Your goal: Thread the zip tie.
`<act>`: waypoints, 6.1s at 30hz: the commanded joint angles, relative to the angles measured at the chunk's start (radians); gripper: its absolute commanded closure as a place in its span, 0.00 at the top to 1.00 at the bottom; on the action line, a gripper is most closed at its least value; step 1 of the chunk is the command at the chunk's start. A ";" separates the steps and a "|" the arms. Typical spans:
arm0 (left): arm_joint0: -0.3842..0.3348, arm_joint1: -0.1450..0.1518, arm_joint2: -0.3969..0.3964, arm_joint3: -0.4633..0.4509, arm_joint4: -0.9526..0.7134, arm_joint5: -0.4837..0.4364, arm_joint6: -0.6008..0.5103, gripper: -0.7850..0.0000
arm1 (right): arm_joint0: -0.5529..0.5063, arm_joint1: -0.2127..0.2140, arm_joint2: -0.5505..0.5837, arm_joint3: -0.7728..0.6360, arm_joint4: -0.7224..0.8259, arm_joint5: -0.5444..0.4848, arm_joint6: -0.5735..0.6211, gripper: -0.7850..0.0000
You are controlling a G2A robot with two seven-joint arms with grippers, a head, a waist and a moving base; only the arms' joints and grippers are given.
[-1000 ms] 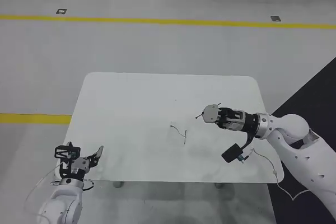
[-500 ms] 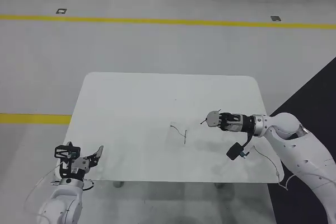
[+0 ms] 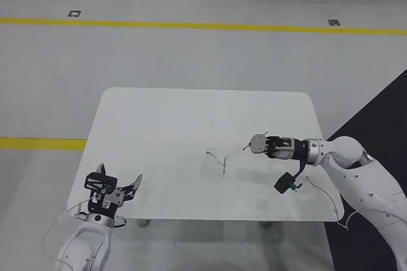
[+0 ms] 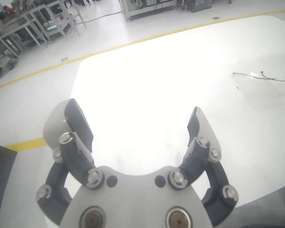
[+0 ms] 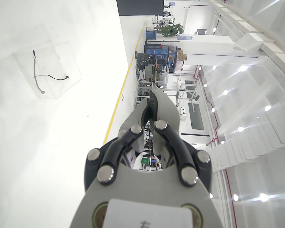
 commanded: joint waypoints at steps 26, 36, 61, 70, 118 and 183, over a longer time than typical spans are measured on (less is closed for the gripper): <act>-0.189 -0.032 0.228 0.043 0.165 0.069 -0.063 1.00 | -0.050 0.038 0.130 -0.026 -0.012 -0.013 -0.017 0.00; -0.519 -0.101 0.590 0.110 0.429 0.044 -0.070 1.00 | -0.050 0.038 0.130 -0.026 -0.012 -0.013 -0.017 0.00; -0.839 -0.202 0.750 0.329 0.411 -0.179 -0.393 1.00 | -0.050 0.038 0.130 -0.026 -0.012 -0.013 -0.017 0.00; -1.024 -0.269 0.789 0.481 0.148 -0.479 -0.714 1.00 | -0.050 0.038 0.130 -0.026 -0.012 -0.013 -0.017 0.00; -1.223 -0.429 0.944 0.937 -0.153 -0.649 -0.927 0.63 | -0.050 0.038 0.130 -0.026 -0.012 -0.013 -0.017 0.00; -1.323 -0.554 1.051 1.175 -0.044 -0.770 -0.815 0.33 | -0.050 0.038 0.130 -0.026 -0.012 -0.013 -0.017 0.00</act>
